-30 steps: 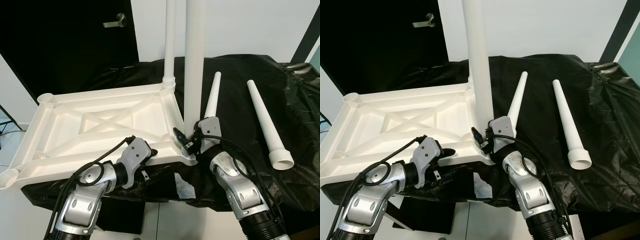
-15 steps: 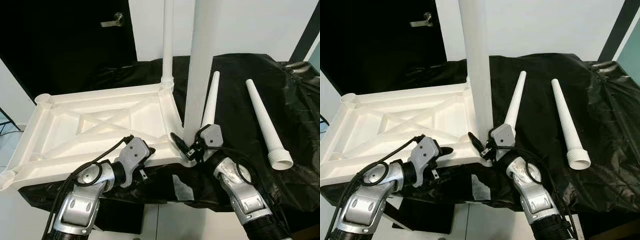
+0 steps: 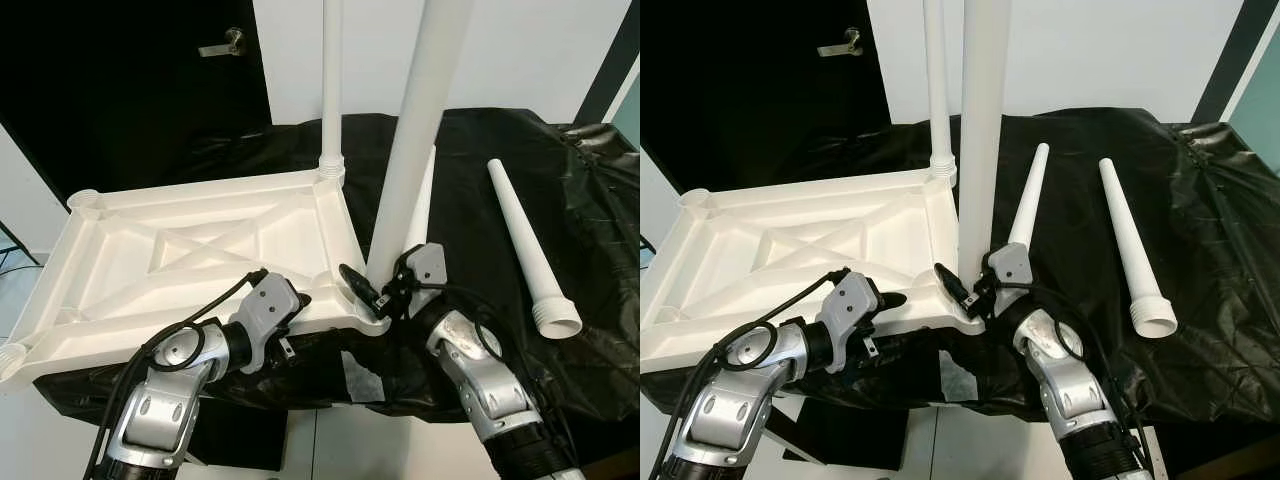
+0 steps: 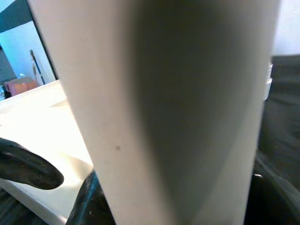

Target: Building children table

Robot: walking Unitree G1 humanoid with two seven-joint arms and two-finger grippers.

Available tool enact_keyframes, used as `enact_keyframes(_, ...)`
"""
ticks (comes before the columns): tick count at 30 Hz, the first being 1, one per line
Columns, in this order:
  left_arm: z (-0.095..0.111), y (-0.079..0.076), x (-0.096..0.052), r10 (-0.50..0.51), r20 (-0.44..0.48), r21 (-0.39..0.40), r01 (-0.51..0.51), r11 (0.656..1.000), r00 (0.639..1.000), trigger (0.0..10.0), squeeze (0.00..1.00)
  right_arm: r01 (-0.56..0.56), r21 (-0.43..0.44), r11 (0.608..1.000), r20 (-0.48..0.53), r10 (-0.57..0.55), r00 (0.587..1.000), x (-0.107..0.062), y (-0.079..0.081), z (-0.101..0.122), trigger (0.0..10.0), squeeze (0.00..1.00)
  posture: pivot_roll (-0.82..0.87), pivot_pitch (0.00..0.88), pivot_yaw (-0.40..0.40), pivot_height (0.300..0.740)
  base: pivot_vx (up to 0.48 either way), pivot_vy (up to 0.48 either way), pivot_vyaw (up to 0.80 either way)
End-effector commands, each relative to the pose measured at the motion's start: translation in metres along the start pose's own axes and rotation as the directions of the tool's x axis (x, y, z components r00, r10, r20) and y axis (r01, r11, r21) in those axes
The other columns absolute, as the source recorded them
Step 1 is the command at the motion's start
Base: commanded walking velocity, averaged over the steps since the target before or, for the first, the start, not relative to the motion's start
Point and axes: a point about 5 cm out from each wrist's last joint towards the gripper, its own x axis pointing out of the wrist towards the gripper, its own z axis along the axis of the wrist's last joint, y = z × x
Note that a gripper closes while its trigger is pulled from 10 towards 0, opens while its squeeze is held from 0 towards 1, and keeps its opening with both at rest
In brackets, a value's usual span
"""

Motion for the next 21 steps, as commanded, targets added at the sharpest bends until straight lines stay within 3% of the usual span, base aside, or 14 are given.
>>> enact_keyframes(1, 0.0049, 0.0081, -0.0023, 0.131, 0.015, 0.021, -0.131, 0.991, 0.991, 10.0, 0.00, -0.040, 0.081, 0.996, -0.122, 0.049, 0.991, -0.0035, 0.0094, -0.0246, 10.0, 0.00, 0.02, 0.000, 0.041, 0.740, 0.000, 0.000, 0.00)
enact_keyframes(16, 0.0051, 0.0086, -0.0033, 0.141, 0.015, 0.024, -0.141, 0.990, 0.990, 10.0, 0.00, -0.030, 0.169, 0.985, -0.160, 0.057, 0.986, -0.0027, 0.0086, -0.0264, 10.0, 0.00, 0.02, 0.000, 0.037, 0.740, 0.000, 0.000, 0.00)
enact_keyframes(21, 0.0055, 0.0090, -0.0032, 0.141, 0.016, 0.028, -0.142, 0.990, 0.990, 10.0, 0.00, 0.060, 0.278, 0.959, -0.164, -0.014, 0.986, -0.0031, 0.0045, -0.0290, 10.0, 0.00, 0.02, 0.000, 0.036, 0.740, 0.000, 0.000, 0.00)
